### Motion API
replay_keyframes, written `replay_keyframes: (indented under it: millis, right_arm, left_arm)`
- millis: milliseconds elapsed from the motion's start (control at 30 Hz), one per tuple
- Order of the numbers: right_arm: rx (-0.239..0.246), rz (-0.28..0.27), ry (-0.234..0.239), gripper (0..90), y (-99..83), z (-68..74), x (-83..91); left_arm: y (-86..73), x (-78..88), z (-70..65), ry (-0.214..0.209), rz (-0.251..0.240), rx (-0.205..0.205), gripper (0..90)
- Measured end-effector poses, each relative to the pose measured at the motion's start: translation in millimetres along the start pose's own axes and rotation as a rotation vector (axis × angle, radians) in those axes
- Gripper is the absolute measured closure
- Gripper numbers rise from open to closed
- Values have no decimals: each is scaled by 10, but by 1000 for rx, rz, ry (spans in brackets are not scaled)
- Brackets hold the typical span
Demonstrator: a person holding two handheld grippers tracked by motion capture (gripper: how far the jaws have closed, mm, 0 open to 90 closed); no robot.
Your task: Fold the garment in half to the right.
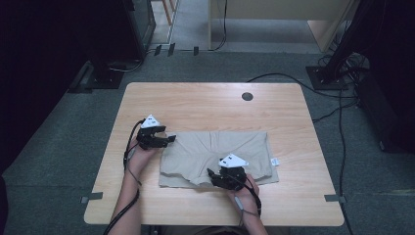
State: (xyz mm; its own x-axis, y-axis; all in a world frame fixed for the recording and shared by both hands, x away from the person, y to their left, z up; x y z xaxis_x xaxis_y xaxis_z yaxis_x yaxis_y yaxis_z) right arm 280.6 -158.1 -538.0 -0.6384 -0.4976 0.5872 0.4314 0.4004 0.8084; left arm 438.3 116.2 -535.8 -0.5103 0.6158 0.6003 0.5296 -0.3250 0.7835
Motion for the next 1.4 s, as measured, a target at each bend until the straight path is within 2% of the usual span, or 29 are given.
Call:
replay_keyframes:
  millis: [233,467,733,1400]
  right_arm:
    - [30,19,-7,383,-25,28,-19]
    - [31,22,-4,383,-45,60,-18]
    - [27,-14,-9,382,95,77,20]
    - [41,-4,2,383,267,207,-91]
  left_arm:
    - [0,0,-1,-1,0,-2,315]
    - [-1,-1,-6,0,1,-7,315]
    - [-2,-6,-14,2,5,-18,316]
    - [-2,-3,-17,-2,4,-20,315]
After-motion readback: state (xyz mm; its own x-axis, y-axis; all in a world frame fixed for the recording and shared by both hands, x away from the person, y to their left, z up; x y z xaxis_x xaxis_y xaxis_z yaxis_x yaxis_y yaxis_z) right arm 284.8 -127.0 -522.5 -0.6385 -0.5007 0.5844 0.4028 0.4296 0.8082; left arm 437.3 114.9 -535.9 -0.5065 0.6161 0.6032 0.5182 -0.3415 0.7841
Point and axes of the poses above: each handheld gripper's, and its own axes: x roughly backward along the jaws, y roughly out of its top, z roughly to its left, the point moved 3 cm from there along -x, roughly forward along the jaws, and after that the axes turned 7 degrees about x, right-handed, at the moved point
